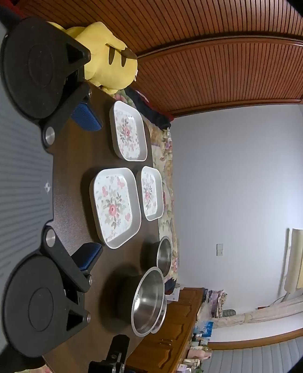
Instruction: Organize plates and bowls
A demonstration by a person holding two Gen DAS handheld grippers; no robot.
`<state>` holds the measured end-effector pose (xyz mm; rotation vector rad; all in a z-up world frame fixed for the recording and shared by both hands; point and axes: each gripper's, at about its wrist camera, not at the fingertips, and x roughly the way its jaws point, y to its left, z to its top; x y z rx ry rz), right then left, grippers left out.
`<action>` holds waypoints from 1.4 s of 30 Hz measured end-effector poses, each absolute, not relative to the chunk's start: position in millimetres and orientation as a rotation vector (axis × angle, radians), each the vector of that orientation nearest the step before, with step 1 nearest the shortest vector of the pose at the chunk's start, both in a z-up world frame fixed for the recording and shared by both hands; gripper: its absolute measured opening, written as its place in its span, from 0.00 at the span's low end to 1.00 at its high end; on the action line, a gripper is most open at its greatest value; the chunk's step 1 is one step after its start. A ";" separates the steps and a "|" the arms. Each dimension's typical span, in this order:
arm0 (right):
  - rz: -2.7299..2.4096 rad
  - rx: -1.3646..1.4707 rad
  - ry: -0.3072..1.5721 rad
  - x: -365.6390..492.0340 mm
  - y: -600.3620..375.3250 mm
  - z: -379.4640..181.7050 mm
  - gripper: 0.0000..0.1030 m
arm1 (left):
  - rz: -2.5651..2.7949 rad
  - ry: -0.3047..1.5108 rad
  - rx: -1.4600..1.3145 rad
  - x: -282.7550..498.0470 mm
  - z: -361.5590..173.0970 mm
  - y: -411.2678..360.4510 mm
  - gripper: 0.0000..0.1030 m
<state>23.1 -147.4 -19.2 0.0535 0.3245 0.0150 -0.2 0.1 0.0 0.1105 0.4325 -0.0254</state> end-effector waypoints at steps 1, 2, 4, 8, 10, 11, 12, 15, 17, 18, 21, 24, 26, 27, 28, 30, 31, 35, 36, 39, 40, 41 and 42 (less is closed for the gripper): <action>0.013 0.054 0.324 23.3 -147.2 -19.3 1.00 | -0.026 0.435 0.111 -0.2 0.0 0.1 1.00; 0.013 0.055 0.324 23.6 -147.0 -19.6 1.00 | -0.027 0.435 0.111 -0.1 0.0 0.1 1.00; 0.014 0.057 0.327 24.6 -145.7 -20.3 1.00 | -0.029 0.436 0.111 -0.3 0.0 0.3 1.00; 0.013 0.069 0.329 24.0 -150.7 -18.9 1.00 | -0.029 0.434 0.110 -0.7 0.9 2.4 1.00; 0.011 0.066 0.322 23.5 -150.0 -18.5 1.00 | -0.030 0.432 0.111 0.0 3.5 2.6 1.00; 0.010 0.068 0.322 21.6 -150.0 -17.2 1.00 | -0.030 0.433 0.111 0.2 3.8 3.5 1.00; 0.009 0.070 0.321 21.0 -150.2 -16.6 1.00 | -0.029 0.433 0.110 0.4 4.0 4.6 1.00; 0.006 0.071 0.324 23.3 -151.6 -19.3 1.00 | -0.028 0.432 0.119 -0.7 3.5 -0.6 1.00; 0.006 0.073 0.325 24.0 -152.0 -20.8 1.00 | -0.028 0.432 0.119 -0.7 3.3 -0.4 1.00; 0.005 0.073 0.325 24.1 -152.3 -21.1 1.00 | -0.029 0.432 0.118 -0.6 3.4 -0.3 1.00; 0.003 0.071 0.326 24.7 -152.5 -22.1 1.00 | -0.031 0.436 0.118 -0.6 1.6 -1.4 1.00; 0.001 0.071 0.329 25.6 -153.1 -23.1 1.00 | -0.030 0.437 0.119 -0.3 1.2 -1.4 1.00; 0.002 0.070 0.329 25.3 -153.1 -23.3 1.00 | -0.030 0.435 0.120 -0.3 1.0 -1.5 1.00; 0.003 0.070 0.329 25.1 -153.3 -23.1 1.00 | -0.030 0.435 0.120 -0.3 0.9 -1.5 1.00; 0.002 0.069 0.328 24.6 -153.3 -23.1 1.00 | -0.030 0.435 0.121 0.0 0.4 -1.6 1.00; 0.003 0.068 0.328 24.8 -153.2 -23.1 1.00 | -0.029 0.435 0.120 0.0 0.4 -1.5 1.00; 0.002 0.068 0.328 24.7 -153.5 -23.2 1.00 | -0.029 0.434 0.120 -0.1 0.5 -1.6 1.00; 0.003 0.069 0.328 24.3 -153.7 -23.0 1.00 | -0.029 0.434 0.120 0.1 0.3 -1.4 1.00; 0.002 0.069 0.328 24.4 -153.6 -22.9 1.00 | -0.029 0.433 0.120 0.0 0.1 -1.3 1.00; 0.000 0.068 0.328 24.2 -154.6 -22.9 1.00 | -0.032 0.438 0.123 0.1 0.0 -1.0 1.00; 0.000 0.069 0.327 24.0 -154.7 -22.8 1.00 | -0.032 0.438 0.122 0.2 0.3 -0.8 1.00; 0.000 0.070 0.326 23.9 -155.0 -22.7 1.00 | -0.032 0.438 0.122 0.2 0.2 -0.7 1.00; 0.001 0.070 0.326 23.6 -155.5 -22.8 1.00 | -0.033 0.437 0.122 0.2 0.1 -0.7 1.00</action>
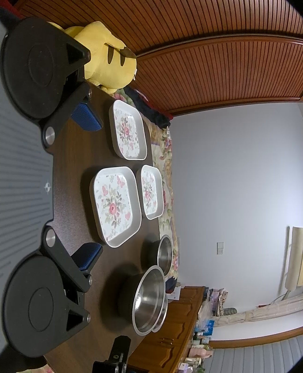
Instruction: Organize plates and bowls
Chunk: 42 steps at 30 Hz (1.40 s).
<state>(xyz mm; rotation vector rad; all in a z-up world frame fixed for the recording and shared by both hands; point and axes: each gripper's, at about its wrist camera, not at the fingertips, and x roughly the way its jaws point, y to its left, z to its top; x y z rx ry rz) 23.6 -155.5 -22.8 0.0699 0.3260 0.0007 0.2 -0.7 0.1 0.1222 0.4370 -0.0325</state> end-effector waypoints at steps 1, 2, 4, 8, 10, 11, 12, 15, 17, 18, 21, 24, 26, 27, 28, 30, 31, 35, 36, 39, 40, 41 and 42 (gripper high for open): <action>-0.001 0.069 0.326 24.4 -154.6 -22.5 1.00 | -0.032 0.436 0.122 0.0 0.1 -0.7 1.00; -0.002 0.070 0.326 24.4 -154.8 -22.5 1.00 | -0.032 0.435 0.123 -0.1 0.2 -0.6 1.00; -0.003 0.070 0.326 25.0 -154.8 -22.0 1.00 | -0.032 0.435 0.123 -0.3 0.6 -1.0 1.00; -0.009 0.064 0.323 24.7 -154.5 -22.0 1.00 | -0.031 0.435 0.123 -0.5 0.4 -1.0 1.00; -0.009 0.063 0.325 25.2 -154.4 -22.1 1.00 | -0.033 0.436 0.124 -0.5 0.4 -1.0 1.00; -0.008 0.065 0.325 25.2 -154.6 -22.3 1.00 | -0.033 0.437 0.124 -0.3 0.4 -1.1 1.00; -0.007 0.066 0.325 25.0 -155.3 -22.0 1.00 | -0.033 0.438 0.123 -0.2 0.4 -1.1 1.00; -0.008 0.065 0.324 25.0 -155.1 -22.4 1.00 | -0.034 0.440 0.123 -0.2 0.2 -1.1 1.00; -0.006 0.067 0.325 25.1 -155.6 -22.5 1.00 | -0.036 0.442 0.123 0.1 0.0 -1.4 1.00; -0.006 0.067 0.325 25.0 -156.4 -22.7 1.00 | -0.037 0.442 0.123 0.6 -0.3 -1.5 1.00; -0.007 0.069 0.327 24.8 -156.6 -22.9 1.00 | -0.036 0.443 0.123 0.7 -0.3 -1.7 1.00; -0.007 0.068 0.326 24.7 -156.6 -22.2 1.00 | -0.036 0.440 0.125 0.1 -0.2 -2.4 1.00; -0.011 0.067 0.325 24.5 -156.7 -22.0 1.00 | -0.038 0.439 0.125 0.5 0.2 -2.1 1.00; -0.012 0.066 0.324 24.3 -156.3 -21.7 1.00 | -0.038 0.437 0.125 0.0 0.5 -2.2 1.00; -0.012 0.065 0.323 24.5 -156.1 -21.2 1.00 | -0.038 0.437 0.125 -0.3 1.1 -2.0 1.00; -0.011 0.065 0.320 24.4 -155.8 -20.5 1.00 | -0.039 0.437 0.125 -0.4 1.2 -2.1 1.00; -0.010 0.065 0.320 24.4 -155.3 -20.1 1.00 | -0.040 0.437 0.125 -0.3 1.4 -2.3 1.00; -0.009 0.063 0.319 23.4 -155.6 -20.7 1.00 | -0.042 0.439 0.120 -0.1 1.5 -2.3 1.00; -0.009 0.063 0.319 23.2 -155.8 -20.9 1.00 | -0.041 0.441 0.117 0.7 0.8 -1.9 1.00; -0.008 0.061 0.319 23.3 -155.6 -21.1 1.00 | -0.041 0.459 0.117 3.5 -3.2 -1.6 1.00; -0.008 0.060 0.319 24.0 -155.3 -21.6 1.00 | -0.043 0.464 0.116 4.2 -4.8 -1.0 1.00; -0.007 0.061 0.322 24.8 -155.2 -22.1 1.00 | -0.045 0.473 0.114 5.5 -6.7 -0.9 1.00; -0.006 0.061 0.325 25.5 -155.0 -22.7 1.00 | -0.049 0.480 0.113 6.4 -8.4 0.1 1.00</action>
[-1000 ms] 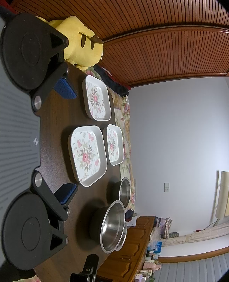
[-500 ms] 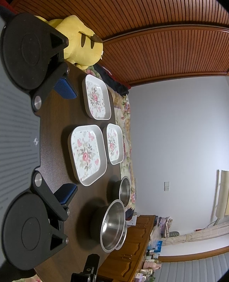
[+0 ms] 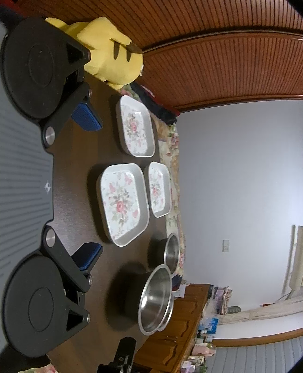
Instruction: Organize plates and bowls
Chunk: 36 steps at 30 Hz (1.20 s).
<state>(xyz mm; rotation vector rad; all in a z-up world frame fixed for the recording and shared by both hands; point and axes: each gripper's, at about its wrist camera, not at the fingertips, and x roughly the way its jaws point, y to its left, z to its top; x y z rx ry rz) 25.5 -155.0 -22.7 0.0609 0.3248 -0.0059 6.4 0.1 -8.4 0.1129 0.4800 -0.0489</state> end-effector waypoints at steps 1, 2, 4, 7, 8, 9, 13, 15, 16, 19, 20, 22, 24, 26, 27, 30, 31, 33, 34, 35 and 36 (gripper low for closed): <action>-0.004 0.061 0.327 26.2 -154.8 -23.5 1.00 | -0.052 0.488 0.112 7.7 -9.7 0.8 1.00; -0.003 0.061 0.329 26.7 -154.3 -23.9 1.00 | -0.053 0.497 0.110 9.4 -11.3 1.6 1.00; 0.002 0.068 0.332 26.3 -154.7 -24.7 1.00 | -0.054 0.510 0.097 13.0 -13.6 4.6 1.00; 0.008 0.062 0.335 27.9 -152.0 -25.5 1.00 | -0.055 0.524 0.069 17.9 -16.7 11.3 1.00; 0.011 0.062 0.336 28.5 -151.5 -25.7 1.00 | -0.052 0.529 0.063 19.6 -17.0 14.1 1.00; 0.016 0.062 0.337 29.3 -150.9 -26.0 1.00 | -0.045 0.535 0.058 22.3 -17.4 17.3 1.00; 0.034 0.053 0.337 34.8 -146.5 -25.7 1.00 | -0.026 0.552 0.045 30.4 -17.3 28.2 1.00; 0.047 0.048 0.333 38.6 -143.6 -24.8 1.00 | -0.024 0.551 0.031 33.1 -15.8 34.4 1.00; 0.054 0.044 0.331 40.9 -141.9 -24.6 1.00 | -0.024 0.548 0.026 34.2 -14.9 37.3 1.00; 0.080 0.030 0.327 49.0 -134.7 -21.9 1.00 | -0.007 0.535 0.027 38.0 -11.4 45.0 1.00; 0.091 0.025 0.324 51.6 -132.1 -20.9 1.00 | 0.002 0.532 0.026 39.8 -9.5 48.2 1.00; 0.117 0.014 0.319 57.0 -126.9 -19.1 1.00 | 0.008 0.527 0.033 43.0 -6.4 52.6 1.00; 0.136 0.009 0.317 62.2 -122.8 -16.8 1.00 | 0.014 0.522 0.047 45.9 -3.2 56.0 1.00; 0.162 0.009 0.311 66.2 -118.4 -14.3 1.00 | 0.017 0.518 0.056 48.7 -1.1 59.4 1.00; 0.172 0.007 0.309 68.0 -116.2 -12.9 1.00 | 0.013 0.515 0.060 50.2 -0.4 61.5 1.00; 0.204 0.001 0.309 75.3 -108.5 -11.0 1.00 | 0.011 0.512 0.066 56.5 0.6 66.4 1.00; 0.218 0.003 0.311 78.1 -106.3 -11.1 1.00 | 0.012 0.511 0.071 59.1 0.7 67.8 1.00; 0.246 0.004 0.321 85.4 -101.3 -12.8 1.00 | 0.006 0.486 0.072 62.3 1.4 71.8 1.00; 0.259 -0.001 0.325 89.5 -97.9 -14.0 1.00 | 0.002 0.473 0.066 64.3 1.8 73.8 1.00; 0.273 -0.009 0.334 93.7 -95.2 -16.0 0.99 | -0.006 0.467 0.061 68.1 1.8 76.3 1.00; 0.280 -0.017 0.348 98.6 -92.2 -18.2 0.95 | -0.011 0.465 0.060 72.9 1.4 79.1 1.00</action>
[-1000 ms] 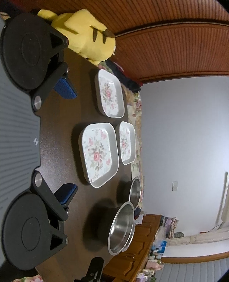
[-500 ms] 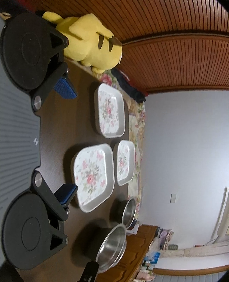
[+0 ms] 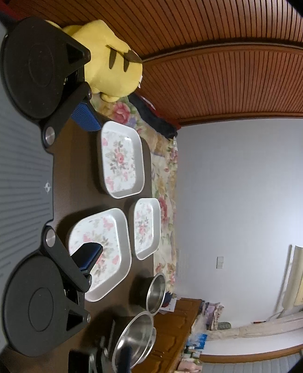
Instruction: Organize plates and bowls
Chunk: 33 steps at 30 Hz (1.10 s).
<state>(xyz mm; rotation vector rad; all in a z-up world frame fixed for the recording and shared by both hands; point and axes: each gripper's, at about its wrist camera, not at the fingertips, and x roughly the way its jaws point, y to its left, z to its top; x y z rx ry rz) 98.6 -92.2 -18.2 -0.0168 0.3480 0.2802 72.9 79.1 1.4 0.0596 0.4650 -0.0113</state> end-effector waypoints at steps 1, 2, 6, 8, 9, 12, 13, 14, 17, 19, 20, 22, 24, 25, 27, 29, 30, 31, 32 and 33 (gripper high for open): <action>0.285 -0.021 0.357 103.0 -90.0 -20.1 0.90 | -0.014 0.464 0.061 77.2 0.9 81.4 1.00; 0.288 -0.026 0.364 106.4 -88.7 -22.2 0.82 | -0.019 0.461 0.062 82.3 0.4 84.3 1.00; 0.281 -0.041 0.388 120.1 -82.5 -31.6 0.80 | -0.051 0.470 0.056 97.7 -4.1 91.7 0.93; 0.290 -0.039 0.395 124.6 -81.2 -33.9 0.77 | -0.072 0.498 0.039 106.6 -8.5 94.3 0.92; 0.288 -0.043 0.399 127.2 -79.7 -35.0 0.70 | -0.084 0.514 0.027 109.3 -10.8 95.4 0.88; 0.295 -0.034 0.426 135.7 -77.9 -39.8 0.55 | -0.119 0.543 -0.002 116.8 -17.4 96.2 0.81; 0.298 -0.030 0.442 139.4 -77.0 -41.7 0.53 | -0.127 0.551 -0.003 118.7 -19.4 94.8 0.78; 0.300 -0.027 0.450 142.0 -76.5 -43.3 0.48 | -0.137 0.554 -0.002 120.3 -21.2 92.8 0.73; 0.276 -0.040 0.468 149.1 -75.2 -47.2 0.48 | -0.172 0.563 0.001 125.3 -24.9 87.8 0.69; 0.264 -0.035 0.485 154.4 -76.0 -48.5 0.45 | -0.191 0.573 -0.002 130.4 -28.4 84.5 0.66; 0.263 -0.030 0.492 156.9 -76.2 -48.9 0.43 | -0.200 0.579 -0.003 133.6 -30.6 83.1 0.65; 0.258 -0.030 0.504 161.6 -75.7 -49.9 0.40 | -0.205 0.587 0.003 139.7 -35.0 79.1 0.65; 0.252 -0.037 0.510 164.9 -73.5 -51.2 0.36 | -0.209 0.595 0.016 145.0 -39.0 76.1 0.63; 0.248 -0.042 0.514 167.4 -71.7 -52.4 0.35 | -0.209 0.598 0.020 146.9 -40.8 75.5 0.61; 0.238 -0.047 0.521 170.4 -70.4 -54.2 0.34 | -0.209 0.607 0.022 152.1 -44.3 74.3 0.56; 0.231 -0.045 0.530 173.9 -70.8 -56.3 0.30 | -0.208 0.619 0.022 157.5 -48.2 73.4 0.56; 0.227 -0.044 0.535 175.3 -70.7 -57.1 0.27 | -0.210 0.624 0.025 159.6 -49.9 72.6 0.52; 0.224 -0.042 0.539 176.7 -70.7 -58.1 0.26 | -0.213 0.628 0.028 161.3 -51.5 71.9 0.51; 0.215 -0.041 0.542 178.6 -70.2 -59.2 0.25 | -0.217 0.634 0.026 162.9 -53.1 71.9 0.50; 0.206 -0.038 0.546 179.7 -70.2 -60.1 0.22 | -0.219 0.635 0.021 163.8 -54.4 71.5 0.50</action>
